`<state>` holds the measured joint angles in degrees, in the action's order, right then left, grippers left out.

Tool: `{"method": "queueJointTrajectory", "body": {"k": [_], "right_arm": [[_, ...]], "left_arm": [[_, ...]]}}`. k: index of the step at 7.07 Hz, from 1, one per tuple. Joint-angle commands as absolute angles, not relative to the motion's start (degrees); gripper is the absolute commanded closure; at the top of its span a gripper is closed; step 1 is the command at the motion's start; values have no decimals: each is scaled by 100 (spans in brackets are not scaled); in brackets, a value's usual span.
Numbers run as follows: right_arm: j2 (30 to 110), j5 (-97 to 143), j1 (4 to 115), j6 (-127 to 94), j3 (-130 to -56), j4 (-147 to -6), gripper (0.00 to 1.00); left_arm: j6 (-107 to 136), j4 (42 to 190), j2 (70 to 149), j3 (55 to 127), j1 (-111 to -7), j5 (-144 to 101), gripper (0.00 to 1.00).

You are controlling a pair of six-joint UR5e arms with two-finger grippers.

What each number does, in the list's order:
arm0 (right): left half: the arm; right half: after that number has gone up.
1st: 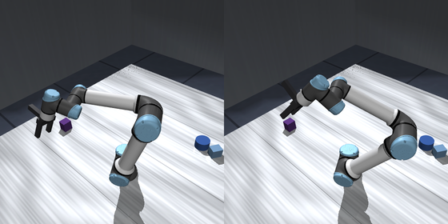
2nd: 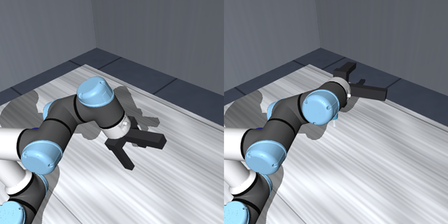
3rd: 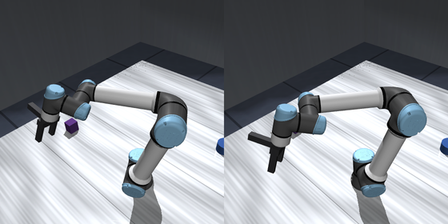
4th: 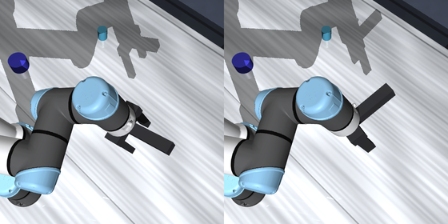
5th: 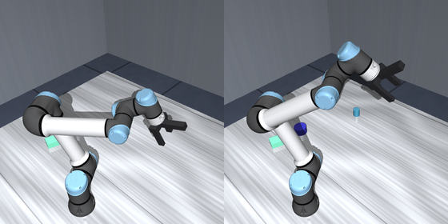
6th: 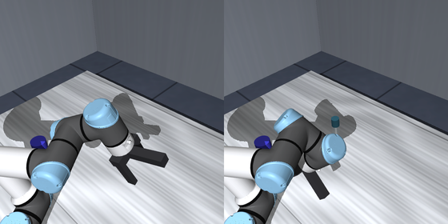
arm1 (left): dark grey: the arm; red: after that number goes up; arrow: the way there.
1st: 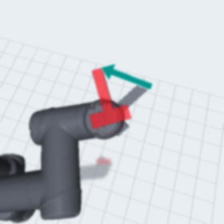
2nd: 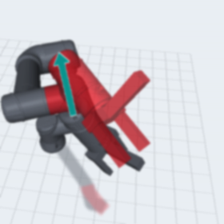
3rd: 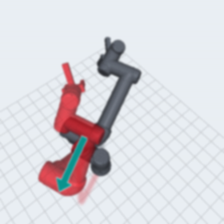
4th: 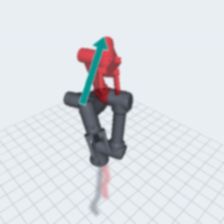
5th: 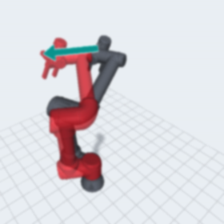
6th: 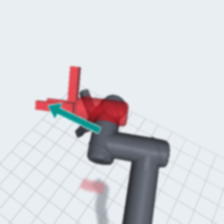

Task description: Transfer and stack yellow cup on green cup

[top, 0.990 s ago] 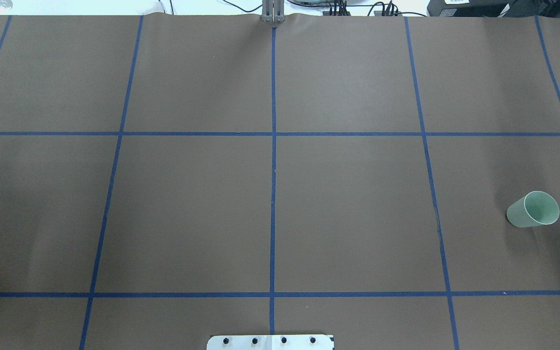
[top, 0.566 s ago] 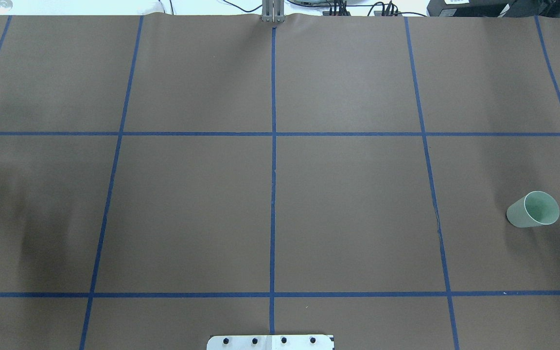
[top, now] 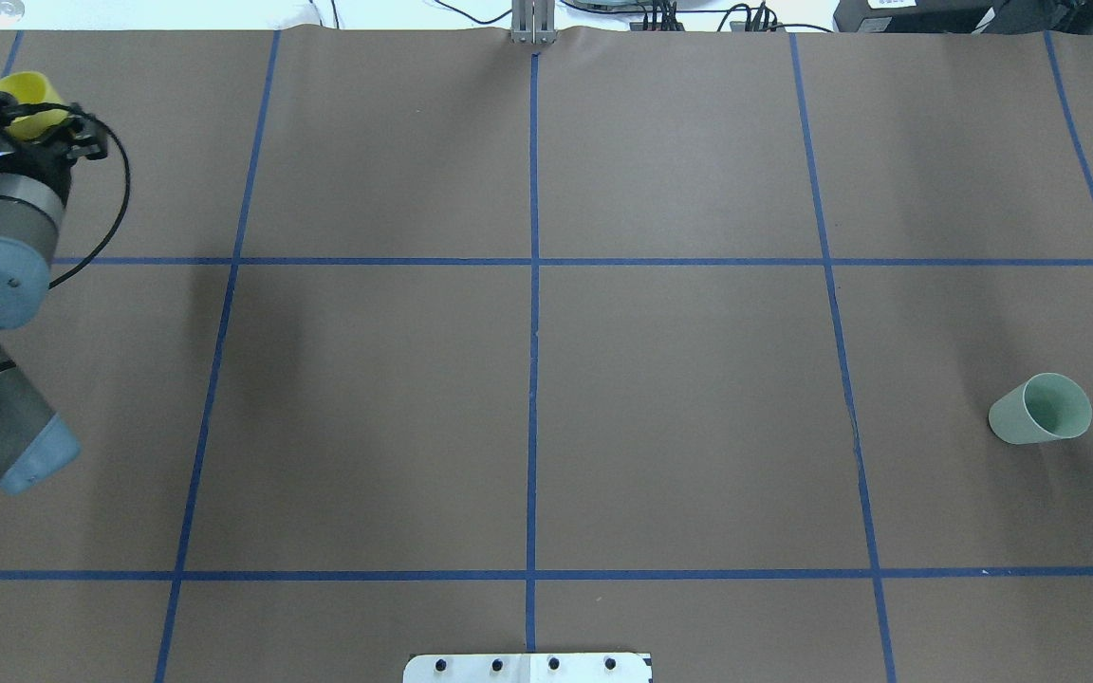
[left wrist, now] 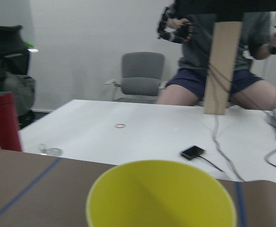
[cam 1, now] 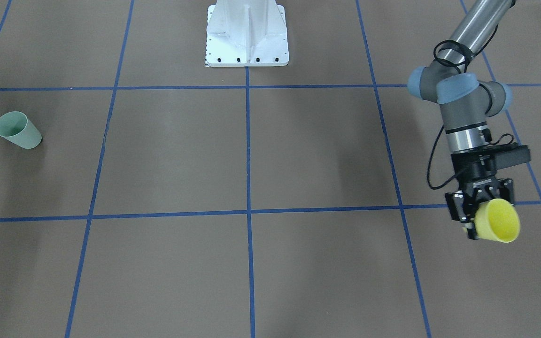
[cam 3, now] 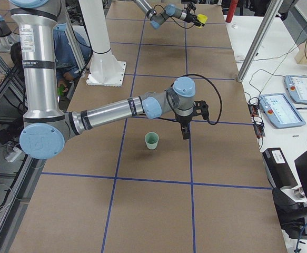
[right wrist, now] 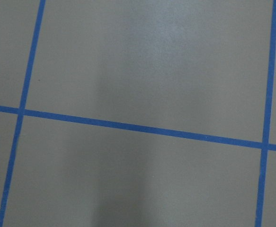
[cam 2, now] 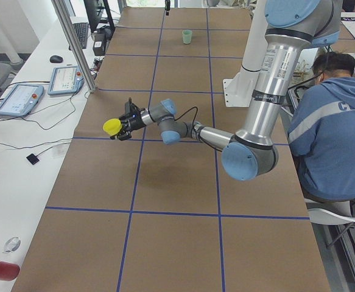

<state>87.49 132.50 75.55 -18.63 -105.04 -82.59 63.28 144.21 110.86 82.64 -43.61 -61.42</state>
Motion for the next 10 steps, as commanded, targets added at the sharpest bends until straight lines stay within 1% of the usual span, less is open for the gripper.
{"method": "queueJointTrajectory", "body": {"k": [1,2,3,4,5,6,7,8,9,10], "right_arm": [[8387,13350,7358,-1820,-10529,-8253,0],[8054,13351,6878,-1854,-10521,-8088,0],[7946,13377,6838,-1837,-10538,-7921,0],[7902,13481,6673,-1863,-10512,-7658,0],[7597,13343,6271,-1881,-10451,-7281,0],[7202,13342,5980,-2560,-10485,-7225,0],[6798,13316,5446,-3680,-10546,-7112,0],[6359,13150,5014,-4579,-10564,-6945,0],[6163,13105,4766,-5223,-10547,-6900,1],[6074,13209,4755,-5360,-10529,-6891,1]], "left_arm": [[5159,14660,12204,8139,-3782,-6916,58],[4515,15087,12330,8139,-3440,-6952,59],[4022,15456,12331,8130,-3210,-7030,65],[3486,15669,12409,8156,-3121,-7414,62],[3167,15775,12419,8200,-3111,-7566,60],[2938,16011,12428,8226,-3085,-8037,60],[2683,16135,12541,8200,-2989,-8277,60],[1993,16180,12568,8235,-2919,-8297,60],[1795,16433,12542,8279,-2901,-8306,60],[1776,16488,12446,8410,-2718,-8306,60]]}}
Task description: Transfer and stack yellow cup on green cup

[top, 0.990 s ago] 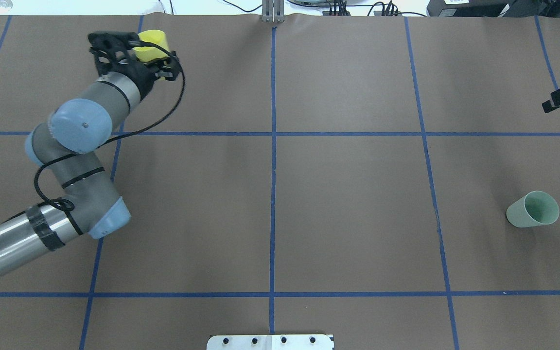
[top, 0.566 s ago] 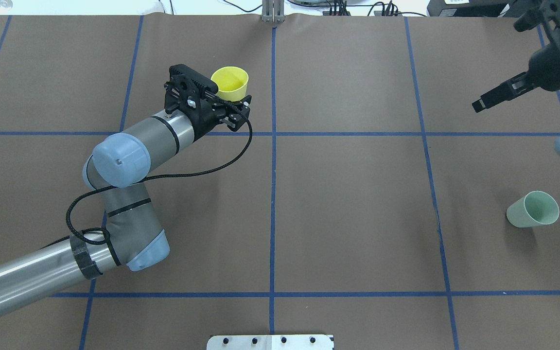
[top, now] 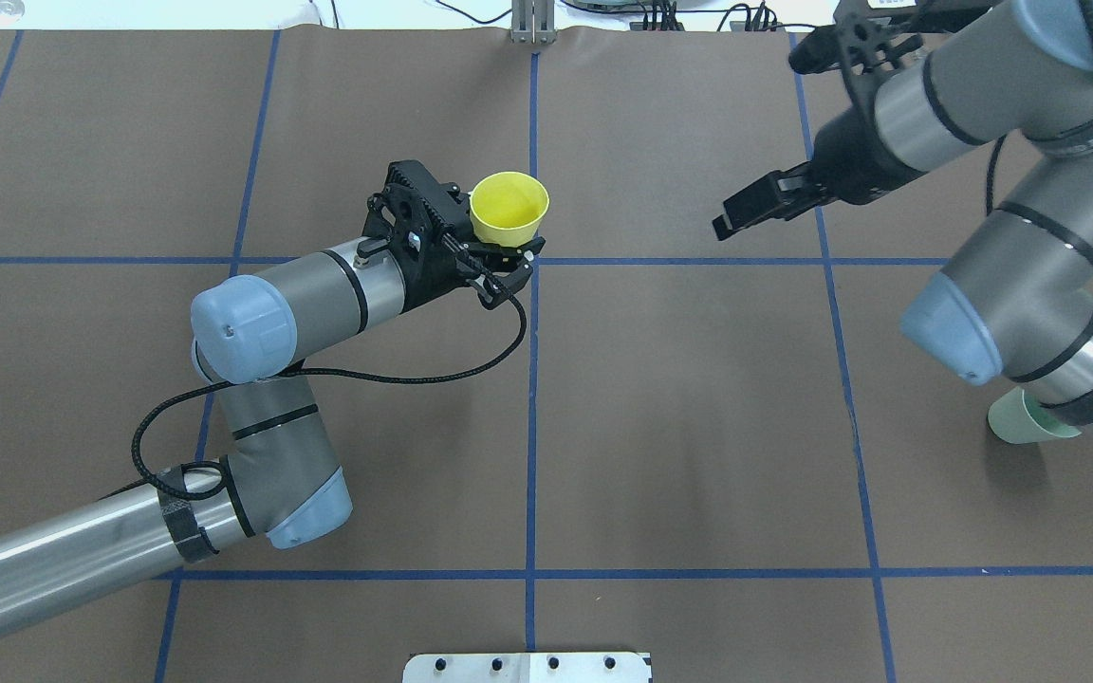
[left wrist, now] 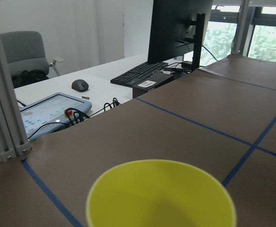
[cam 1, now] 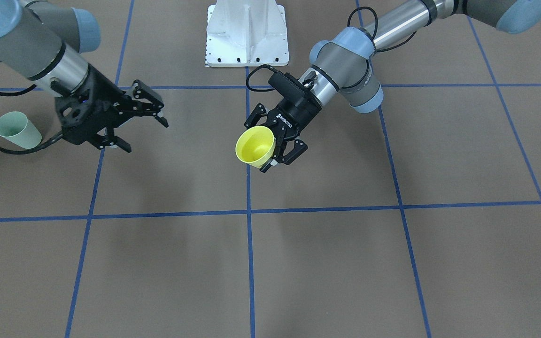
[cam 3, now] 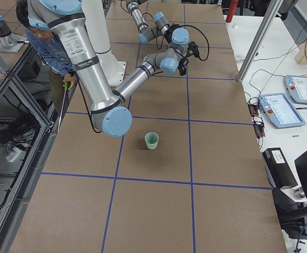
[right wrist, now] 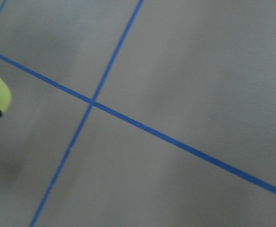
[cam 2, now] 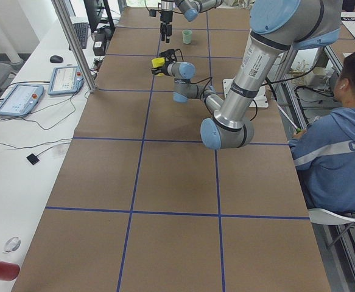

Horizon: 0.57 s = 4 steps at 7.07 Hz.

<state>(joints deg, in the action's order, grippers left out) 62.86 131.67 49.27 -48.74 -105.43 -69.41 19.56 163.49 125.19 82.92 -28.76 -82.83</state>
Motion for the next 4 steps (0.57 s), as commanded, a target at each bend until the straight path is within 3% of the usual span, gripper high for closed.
{"method": "queueJointTrajectory", "body": {"k": [1,4], "right_arm": [[6038,13367,4755,-5501,-10477,-6917,2],[5758,13728,4694,-5965,-10197,-6934,2]], "left_arm": [[1732,16645,12384,8455,-2464,-8280,60],[1583,16638,12304,8622,-2119,-8253,60]]}}
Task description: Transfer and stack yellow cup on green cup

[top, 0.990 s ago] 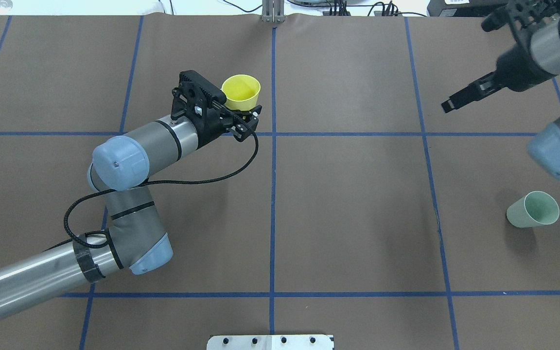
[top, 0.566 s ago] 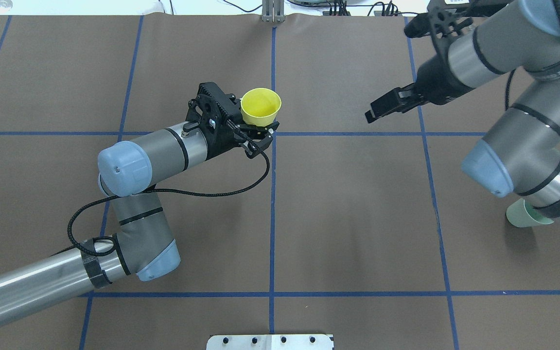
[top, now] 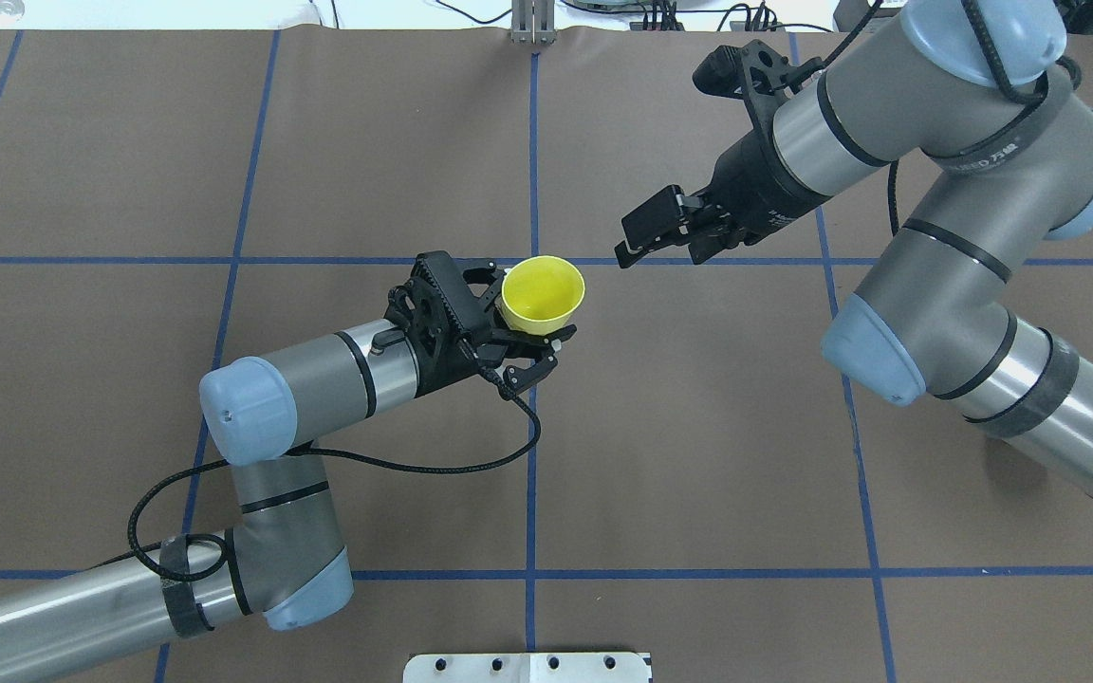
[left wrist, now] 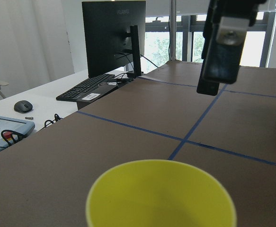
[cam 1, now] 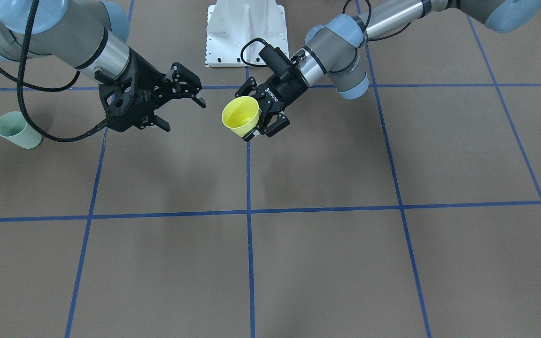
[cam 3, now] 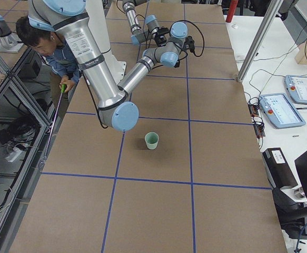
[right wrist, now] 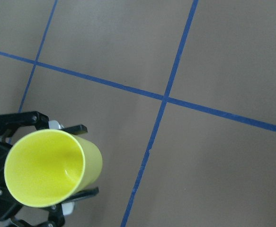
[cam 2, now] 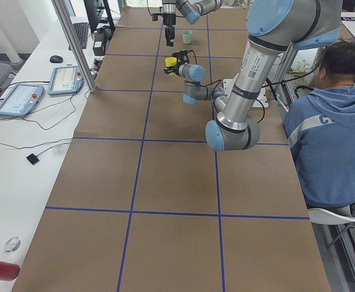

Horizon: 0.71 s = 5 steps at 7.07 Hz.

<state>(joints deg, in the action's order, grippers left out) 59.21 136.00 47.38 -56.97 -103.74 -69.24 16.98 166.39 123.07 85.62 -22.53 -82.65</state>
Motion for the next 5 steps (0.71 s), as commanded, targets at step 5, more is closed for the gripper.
{"method": "queueJointTrajectory", "body": {"k": [5], "right_arm": [[5827,14114,4316,-6021,-10186,-6952,4]], "left_arm": [[1213,16322,12471,8728,-2039,-8130,61]]}}
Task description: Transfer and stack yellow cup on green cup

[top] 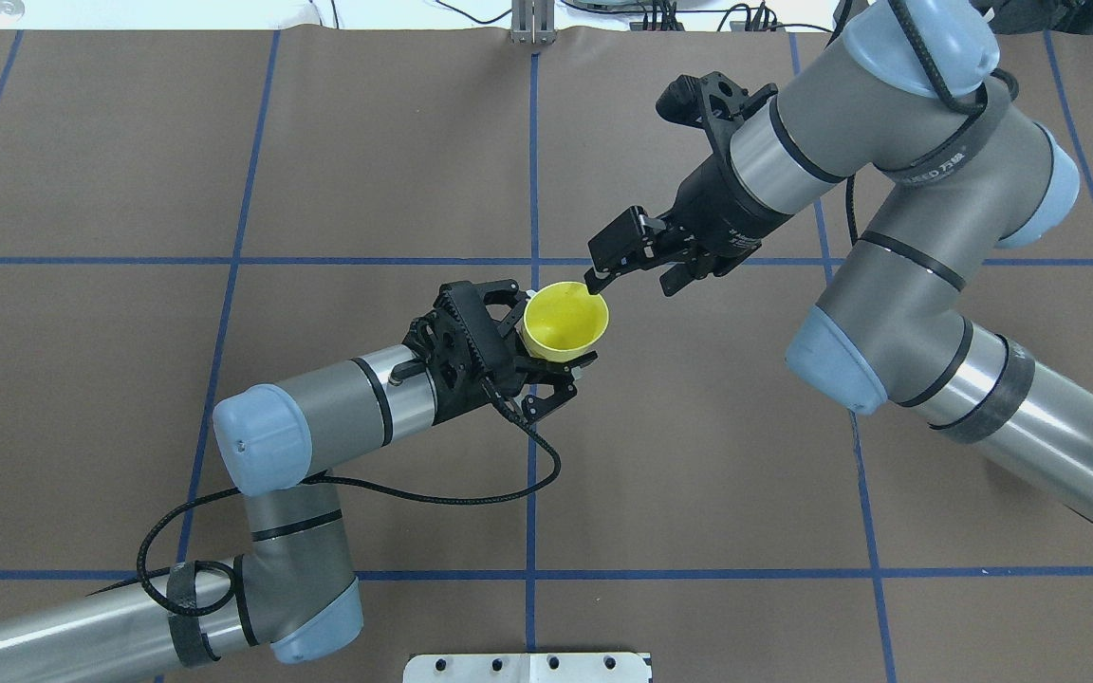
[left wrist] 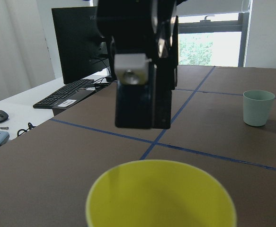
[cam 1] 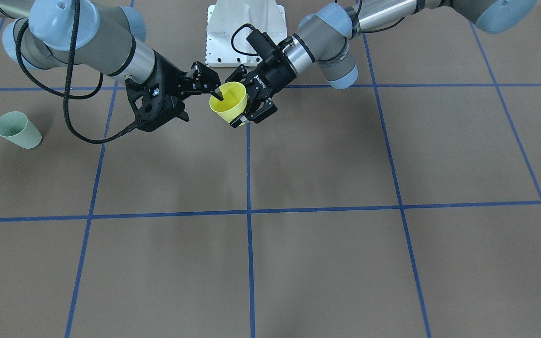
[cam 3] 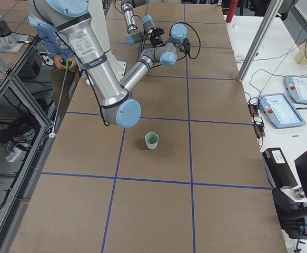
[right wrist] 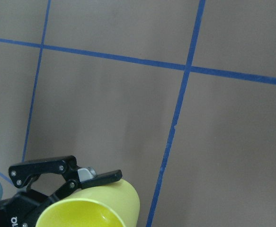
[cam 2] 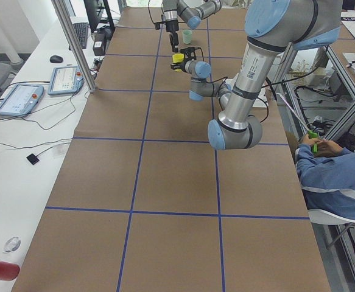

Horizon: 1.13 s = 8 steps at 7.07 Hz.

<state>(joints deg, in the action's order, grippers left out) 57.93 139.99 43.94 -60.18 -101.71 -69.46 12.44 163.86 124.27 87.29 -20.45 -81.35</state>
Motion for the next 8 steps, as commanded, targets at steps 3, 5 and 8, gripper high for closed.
{"method": "queueJointTrajectory", "body": {"k": [3,5,8], "right_arm": [[5836,14107,4307,-6021,-10143,-6952,38],[5827,14106,4307,-6029,-10125,-6943,71],[5792,14106,4307,-6029,-10116,-6935,82]], "left_arm": [[1213,16304,12489,8754,-2039,-8130,61],[1213,16295,12559,8745,-1943,-8034,61],[1213,16295,12559,8754,-1828,-7893,61]]}}
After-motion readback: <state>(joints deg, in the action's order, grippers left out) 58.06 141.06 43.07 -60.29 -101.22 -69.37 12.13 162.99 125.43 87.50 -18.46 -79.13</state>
